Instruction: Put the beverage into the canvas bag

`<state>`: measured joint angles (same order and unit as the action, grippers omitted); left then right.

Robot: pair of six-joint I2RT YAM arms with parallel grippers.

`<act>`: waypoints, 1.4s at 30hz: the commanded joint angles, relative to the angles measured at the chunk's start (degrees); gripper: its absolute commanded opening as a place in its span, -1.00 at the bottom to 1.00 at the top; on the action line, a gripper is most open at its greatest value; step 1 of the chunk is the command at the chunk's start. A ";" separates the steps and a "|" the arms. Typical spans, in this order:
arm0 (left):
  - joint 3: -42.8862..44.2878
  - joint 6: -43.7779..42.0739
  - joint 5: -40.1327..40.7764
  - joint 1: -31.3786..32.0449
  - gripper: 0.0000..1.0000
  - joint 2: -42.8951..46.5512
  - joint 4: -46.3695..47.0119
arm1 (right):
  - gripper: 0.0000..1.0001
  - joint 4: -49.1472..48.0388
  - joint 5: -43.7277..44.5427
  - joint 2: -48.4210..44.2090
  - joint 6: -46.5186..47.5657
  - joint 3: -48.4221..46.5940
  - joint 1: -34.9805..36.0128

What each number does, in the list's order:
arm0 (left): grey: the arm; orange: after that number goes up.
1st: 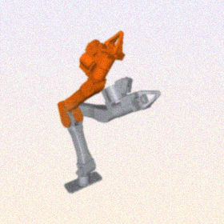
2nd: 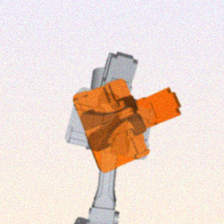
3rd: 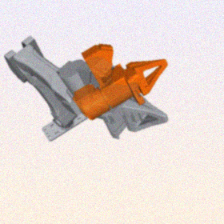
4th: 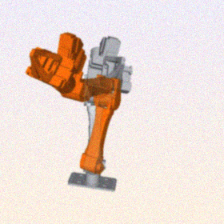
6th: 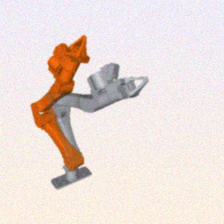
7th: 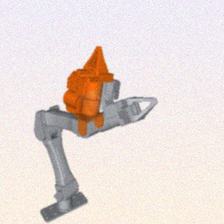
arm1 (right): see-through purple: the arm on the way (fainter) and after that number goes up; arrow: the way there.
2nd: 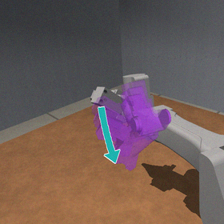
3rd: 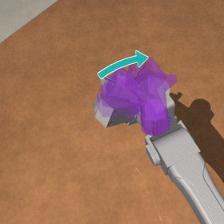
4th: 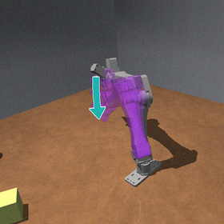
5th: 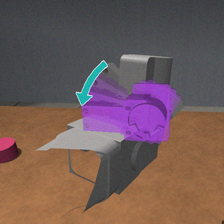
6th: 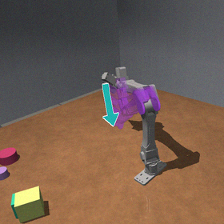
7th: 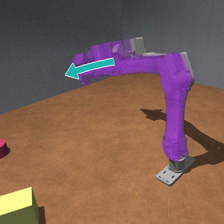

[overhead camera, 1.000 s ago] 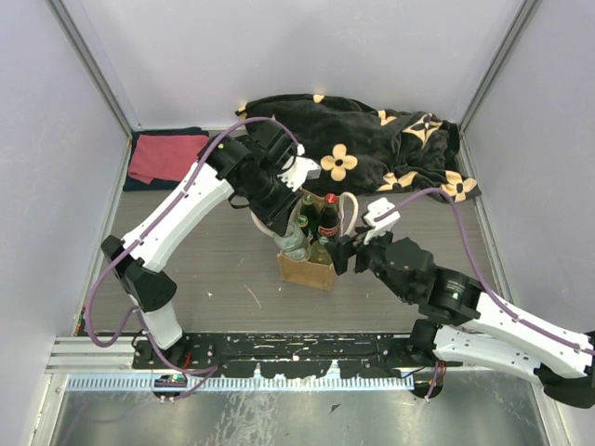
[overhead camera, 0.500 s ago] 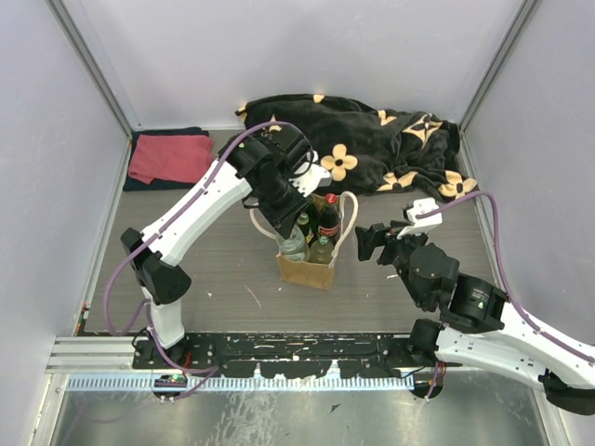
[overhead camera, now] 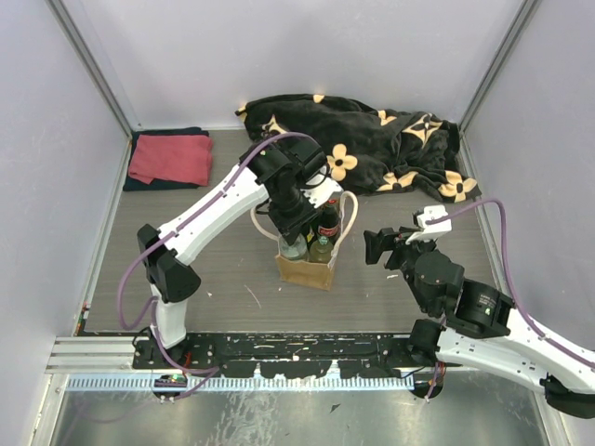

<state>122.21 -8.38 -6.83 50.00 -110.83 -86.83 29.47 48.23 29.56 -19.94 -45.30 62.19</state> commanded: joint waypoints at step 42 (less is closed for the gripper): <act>-12.35 1.76 6.82 6.74 0.03 -2.35 13.74 | 0.74 10.07 5.30 -11.03 -5.50 3.11 0.30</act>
<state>110.08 -6.42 -0.62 55.96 -113.21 -76.01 40.53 52.03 18.76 -24.47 -42.09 62.19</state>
